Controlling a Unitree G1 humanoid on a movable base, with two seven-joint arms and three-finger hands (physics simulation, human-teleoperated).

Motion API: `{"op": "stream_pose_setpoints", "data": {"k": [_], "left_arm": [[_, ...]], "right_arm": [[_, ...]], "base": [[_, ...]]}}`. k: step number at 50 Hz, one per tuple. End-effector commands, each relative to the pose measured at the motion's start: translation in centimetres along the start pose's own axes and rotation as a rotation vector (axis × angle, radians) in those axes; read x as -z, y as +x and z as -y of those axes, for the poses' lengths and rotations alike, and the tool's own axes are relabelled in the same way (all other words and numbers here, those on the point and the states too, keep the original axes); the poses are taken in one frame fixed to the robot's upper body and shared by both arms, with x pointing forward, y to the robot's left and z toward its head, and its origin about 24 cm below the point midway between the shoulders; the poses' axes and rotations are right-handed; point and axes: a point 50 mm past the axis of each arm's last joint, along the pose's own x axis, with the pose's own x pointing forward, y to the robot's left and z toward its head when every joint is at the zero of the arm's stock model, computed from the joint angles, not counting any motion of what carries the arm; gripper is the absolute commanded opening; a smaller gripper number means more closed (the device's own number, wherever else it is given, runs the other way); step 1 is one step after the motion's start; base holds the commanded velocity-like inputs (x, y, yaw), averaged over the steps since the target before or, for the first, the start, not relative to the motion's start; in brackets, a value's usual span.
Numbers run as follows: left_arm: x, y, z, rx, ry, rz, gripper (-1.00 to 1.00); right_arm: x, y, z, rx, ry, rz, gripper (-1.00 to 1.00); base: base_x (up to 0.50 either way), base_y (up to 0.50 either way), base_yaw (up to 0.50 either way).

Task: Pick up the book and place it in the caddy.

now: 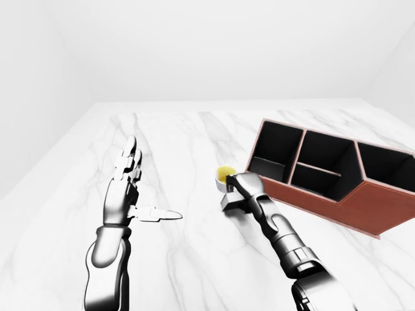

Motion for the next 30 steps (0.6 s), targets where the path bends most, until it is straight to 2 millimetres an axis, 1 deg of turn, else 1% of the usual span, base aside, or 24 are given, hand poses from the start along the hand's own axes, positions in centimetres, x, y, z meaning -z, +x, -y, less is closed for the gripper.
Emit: {"op": "stream_pose_setpoints", "data": {"k": [1, 11, 13, 24, 30], "left_arm": [[0.1, 0.0, 0.1, 0.004, 0.003, -0.004, 1.00], [0.1, 0.2, 0.1, 0.009, 0.004, -0.002, 1.00], [0.2, 0.2, 0.1, 0.010, 0.004, -0.005, 1.00], [0.1, 0.1, 0.3, 0.013, 0.004, -0.003, 1.00], [0.2, 0.1, 0.4, 0.018, 0.003, -0.006, 1.00]], "right_arm": [[-0.2, -0.3, -0.3, -0.005, 0.029, 0.001, -1.00], [-0.6, -0.6, 0.6, 0.010, 0.038, 0.023, -1.00], [-0.8, -0.7, 1.3, 0.022, 0.043, 0.034, -1.00], [-1.5, -1.8, 3.6, 0.068, 0.062, 0.075, -1.00], [-2.1, -2.9, 5.4, 0.093, 0.064, 0.100, -1.00]], "base": [[0.00, 0.00, 0.00], [0.00, 0.00, 0.00], [0.00, 0.00, 0.00], [0.00, 0.00, 0.00], [0.00, 0.00, 0.00]]}}
